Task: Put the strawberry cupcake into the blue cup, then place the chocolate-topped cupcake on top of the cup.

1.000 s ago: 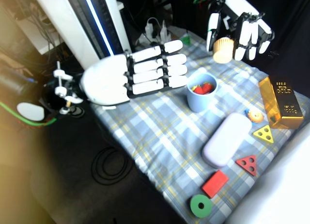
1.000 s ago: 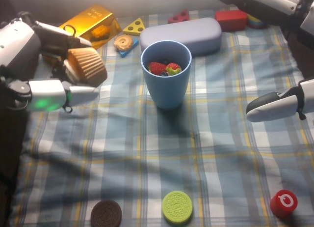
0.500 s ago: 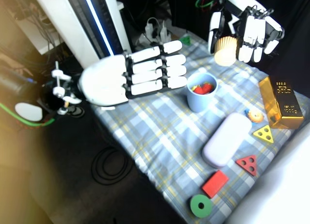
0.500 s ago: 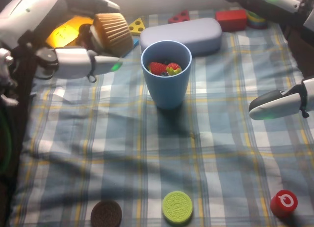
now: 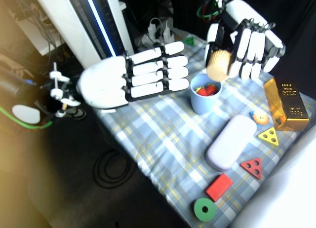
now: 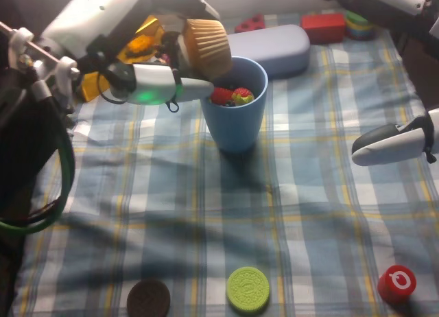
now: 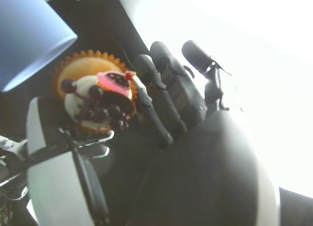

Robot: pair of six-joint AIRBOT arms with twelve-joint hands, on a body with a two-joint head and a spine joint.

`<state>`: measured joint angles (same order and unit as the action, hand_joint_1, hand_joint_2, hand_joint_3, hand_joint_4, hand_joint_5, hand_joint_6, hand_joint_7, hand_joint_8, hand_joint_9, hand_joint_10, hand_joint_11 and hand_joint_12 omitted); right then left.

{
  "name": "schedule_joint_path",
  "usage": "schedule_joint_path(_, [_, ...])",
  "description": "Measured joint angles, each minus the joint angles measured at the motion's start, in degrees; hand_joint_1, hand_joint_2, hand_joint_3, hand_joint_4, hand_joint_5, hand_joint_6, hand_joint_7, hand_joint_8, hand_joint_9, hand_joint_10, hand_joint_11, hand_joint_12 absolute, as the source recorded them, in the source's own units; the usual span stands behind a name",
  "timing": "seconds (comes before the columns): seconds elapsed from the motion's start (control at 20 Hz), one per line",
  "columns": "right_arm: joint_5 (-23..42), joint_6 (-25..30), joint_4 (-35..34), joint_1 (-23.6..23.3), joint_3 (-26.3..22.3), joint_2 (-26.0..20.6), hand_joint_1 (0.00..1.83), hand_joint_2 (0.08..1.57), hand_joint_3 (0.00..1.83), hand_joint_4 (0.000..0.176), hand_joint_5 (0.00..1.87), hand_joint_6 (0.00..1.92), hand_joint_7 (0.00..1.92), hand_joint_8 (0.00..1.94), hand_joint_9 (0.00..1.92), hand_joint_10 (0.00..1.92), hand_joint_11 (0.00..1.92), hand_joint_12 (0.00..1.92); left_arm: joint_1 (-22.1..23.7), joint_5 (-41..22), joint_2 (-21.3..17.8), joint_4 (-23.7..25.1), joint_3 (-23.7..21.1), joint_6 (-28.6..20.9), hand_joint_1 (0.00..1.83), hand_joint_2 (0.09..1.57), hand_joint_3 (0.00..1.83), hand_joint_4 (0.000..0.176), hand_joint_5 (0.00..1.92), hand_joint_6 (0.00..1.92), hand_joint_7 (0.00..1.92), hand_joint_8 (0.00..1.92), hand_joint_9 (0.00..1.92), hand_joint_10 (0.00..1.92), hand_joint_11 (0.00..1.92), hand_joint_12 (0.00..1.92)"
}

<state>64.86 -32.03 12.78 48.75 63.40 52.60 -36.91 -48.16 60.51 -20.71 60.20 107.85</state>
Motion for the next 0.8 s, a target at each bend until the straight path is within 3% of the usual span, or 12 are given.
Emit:
schedule_joint_path(0.05, [0.0, 0.0, 0.1, 0.0, 0.0, 0.0, 0.53, 0.77, 0.00, 0.085, 0.00, 0.00, 0.00, 0.00, 0.00, 0.00, 0.00, 0.09, 0.2, 0.0, 0.2, 0.3, 0.0, 0.0, 1.07, 1.05, 0.01, 0.149, 0.85, 0.00, 0.65, 0.00, 0.56, 0.00, 0.00, 1.16])
schedule_joint_path(0.15, [0.0, 0.0, 0.1, 0.0, 0.0, 0.0, 0.53, 0.77, 0.00, 0.085, 0.00, 0.00, 0.00, 0.00, 0.00, 0.00, 0.00, 0.09, 0.2, 0.2, 0.9, 0.6, 0.1, -0.1, 1.20, 1.08, 0.00, 0.000, 0.79, 0.00, 0.64, 0.00, 0.59, 0.01, 0.04, 1.28])
schedule_joint_path(0.25, [0.0, 0.0, 0.0, 0.0, 0.0, 0.0, 0.53, 0.77, 0.00, 0.085, 0.00, 0.00, 0.00, 0.00, 0.00, 0.00, 0.00, 0.09, 0.2, 0.8, 1.4, 0.7, 0.3, -0.2, 1.28, 1.11, 0.00, 0.000, 0.80, 0.00, 0.60, 0.00, 0.54, 0.00, 0.04, 1.17])
schedule_joint_path(0.3, [0.0, 0.0, 0.0, 0.0, 0.0, 0.0, 0.53, 0.77, 0.00, 0.085, 0.00, 0.00, 0.00, 0.00, 0.00, 0.00, 0.00, 0.09, 0.2, 1.1, 1.8, 0.7, 0.5, -0.1, 1.13, 1.10, 0.00, 0.027, 0.80, 0.00, 0.60, 0.00, 0.55, 0.00, 0.08, 1.11])
schedule_joint_path(0.35, [0.0, 0.0, 0.1, 0.0, 0.0, 0.0, 0.53, 0.77, 0.00, 0.085, 0.00, 0.00, 0.00, 0.00, 0.00, 0.00, 0.00, 0.09, 0.2, 1.1, 1.9, 0.5, 0.5, -0.1, 1.13, 1.11, 0.00, 0.000, 0.81, 0.00, 0.62, 0.00, 0.58, 0.01, 0.11, 1.14])
schedule_joint_path(0.4, [0.0, 0.0, 0.1, 0.0, 0.0, 0.0, 0.53, 0.77, 0.00, 0.085, 0.00, 0.00, 0.00, 0.00, 0.00, 0.00, 0.00, 0.09, 0.2, 1.0, 1.9, 0.6, 0.5, -0.2, 1.04, 1.17, 0.01, 0.000, 0.72, 0.00, 0.57, 0.00, 0.48, 0.00, 0.02, 1.10])
schedule_joint_path(0.45, [0.0, 0.0, 0.1, 0.0, 0.0, 0.0, 0.53, 0.77, 0.00, 0.085, 0.00, 0.00, 0.00, 0.00, 0.00, 0.00, 0.00, 0.09, 0.3, 1.0, 1.9, 0.7, 0.5, -0.1, 1.08, 1.17, 0.00, 0.029, 0.76, 0.02, 0.60, 0.01, 0.51, 0.01, 0.00, 1.13])
schedule_joint_path(0.5, [0.0, 0.0, 0.1, 0.0, 0.0, 0.0, 0.53, 0.77, 0.00, 0.085, 0.00, 0.00, 0.00, 0.00, 0.00, 0.00, 0.00, 0.09, 0.3, 1.0, 2.0, 0.8, 0.5, -0.2, 1.10, 1.15, 0.00, 0.009, 0.80, 0.02, 0.62, 0.01, 0.52, 0.01, 0.00, 1.12])
schedule_joint_path(0.55, [0.0, 0.0, 0.1, 0.0, 0.0, 0.0, 0.53, 0.77, 0.00, 0.085, 0.00, 0.00, 0.00, 0.00, 0.00, 0.00, 0.00, 0.09, 0.3, 1.0, 2.1, 0.8, 0.5, -0.2, 1.09, 1.16, 0.00, 0.000, 0.86, 0.91, 0.64, 0.00, 0.53, 0.01, 0.00, 1.19])
schedule_joint_path(0.65, [0.0, 0.0, 0.1, 0.0, 0.0, 0.0, 0.53, 0.77, 0.00, 0.085, 0.00, 0.00, 0.00, 0.00, 0.00, 0.00, 0.00, 0.09, 0.2, 1.0, 2.1, 0.8, 0.5, -0.3, 1.04, 1.21, 0.01, 0.000, 0.78, 1.27, 0.64, 0.00, 0.55, 0.01, 0.01, 1.25])
schedule_joint_path(0.7, [0.0, 0.0, 0.1, 0.0, 0.0, 0.0, 0.53, 0.77, 0.00, 0.085, 0.00, 0.00, 0.00, 0.00, 0.00, 0.00, 0.00, 0.09, 0.2, 1.0, 2.1, 0.8, 0.5, -0.3, 1.15, 1.16, 0.00, 0.000, 0.62, 0.61, 0.58, 0.00, 0.53, 0.00, 0.00, 1.26])
schedule_joint_path(0.8, [0.0, 0.0, 0.1, 0.0, 0.0, 0.0, 0.53, 0.77, 0.00, 0.085, 0.00, 0.00, 0.00, 0.00, 0.00, 0.00, 0.00, 0.09, 0.2, 1.1, 2.1, 0.8, 0.5, -0.4, 1.10, 1.07, 0.00, 0.000, 0.74, 0.11, 0.61, 0.00, 0.56, 0.01, 0.04, 1.29])
